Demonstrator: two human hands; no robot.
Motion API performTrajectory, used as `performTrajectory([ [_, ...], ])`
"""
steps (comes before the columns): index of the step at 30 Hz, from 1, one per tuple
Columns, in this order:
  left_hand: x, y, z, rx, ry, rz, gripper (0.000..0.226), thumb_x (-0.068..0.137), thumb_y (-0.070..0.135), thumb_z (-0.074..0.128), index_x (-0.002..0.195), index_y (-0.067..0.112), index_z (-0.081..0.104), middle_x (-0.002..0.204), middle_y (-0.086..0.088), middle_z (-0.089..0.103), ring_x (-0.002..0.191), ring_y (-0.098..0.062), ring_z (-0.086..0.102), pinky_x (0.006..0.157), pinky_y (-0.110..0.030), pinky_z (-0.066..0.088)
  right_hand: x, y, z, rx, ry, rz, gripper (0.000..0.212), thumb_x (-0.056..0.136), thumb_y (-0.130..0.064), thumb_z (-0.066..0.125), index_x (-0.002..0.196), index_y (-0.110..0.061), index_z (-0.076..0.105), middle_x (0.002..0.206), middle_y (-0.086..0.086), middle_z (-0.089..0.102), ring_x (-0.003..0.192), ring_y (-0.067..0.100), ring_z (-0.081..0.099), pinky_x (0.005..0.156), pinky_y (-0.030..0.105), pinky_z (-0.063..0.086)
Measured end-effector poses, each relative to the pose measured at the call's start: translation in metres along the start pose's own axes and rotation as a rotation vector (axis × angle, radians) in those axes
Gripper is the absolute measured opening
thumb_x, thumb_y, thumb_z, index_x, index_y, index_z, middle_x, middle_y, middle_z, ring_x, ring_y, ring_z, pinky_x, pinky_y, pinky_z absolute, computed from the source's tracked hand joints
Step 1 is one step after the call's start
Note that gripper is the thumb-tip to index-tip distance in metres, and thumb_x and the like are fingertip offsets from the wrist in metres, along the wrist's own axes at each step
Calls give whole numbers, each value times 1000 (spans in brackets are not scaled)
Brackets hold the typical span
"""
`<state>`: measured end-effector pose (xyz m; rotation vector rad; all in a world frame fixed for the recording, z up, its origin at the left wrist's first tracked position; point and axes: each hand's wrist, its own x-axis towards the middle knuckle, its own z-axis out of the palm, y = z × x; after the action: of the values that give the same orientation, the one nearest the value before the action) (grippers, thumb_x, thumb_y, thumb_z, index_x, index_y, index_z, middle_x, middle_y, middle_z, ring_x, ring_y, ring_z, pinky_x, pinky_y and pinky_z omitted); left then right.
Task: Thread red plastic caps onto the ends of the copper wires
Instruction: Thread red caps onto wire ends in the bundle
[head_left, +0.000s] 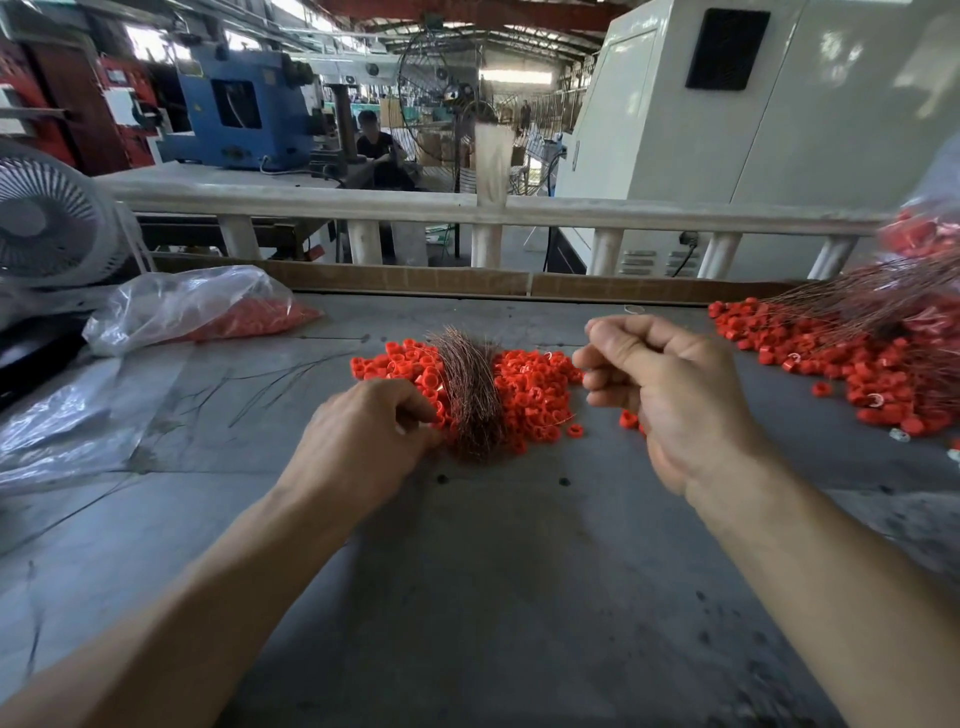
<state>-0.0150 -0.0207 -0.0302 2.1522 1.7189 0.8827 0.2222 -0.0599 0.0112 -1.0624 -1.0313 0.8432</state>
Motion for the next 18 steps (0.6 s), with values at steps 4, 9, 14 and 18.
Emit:
performTrajectory([
  [4,0,1,0,2,-9,36,19,81,28,79,95,39,72,85,18,64,72,3,52,62,-16,35,-3,7,4,-65,-52,36,6,96,-9,67,92,-8,71,73,8,74,58,12,61,49,22,52],
  [9,-1,5,0,28,11,92,14,83,27,79,93,35,73,79,21,60,70,4,48,65,-23,35,-8,8,7,-137,-91,57,7,96,-10,67,92,-8,72,76,8,76,60,12,61,50,24,52],
  [14,-3,8,-6,-98,96,72,9,83,31,79,84,32,70,76,18,66,72,1,60,63,-19,44,-12,5,10,-120,-104,84,8,96,-12,67,90,-8,70,75,8,75,56,11,60,48,22,50],
  [18,-10,23,-12,-512,146,61,15,82,17,83,84,28,73,78,11,74,71,-6,71,67,-25,60,-19,4,16,-174,-115,36,11,94,-13,70,83,-11,71,68,5,74,53,10,58,47,21,48],
])
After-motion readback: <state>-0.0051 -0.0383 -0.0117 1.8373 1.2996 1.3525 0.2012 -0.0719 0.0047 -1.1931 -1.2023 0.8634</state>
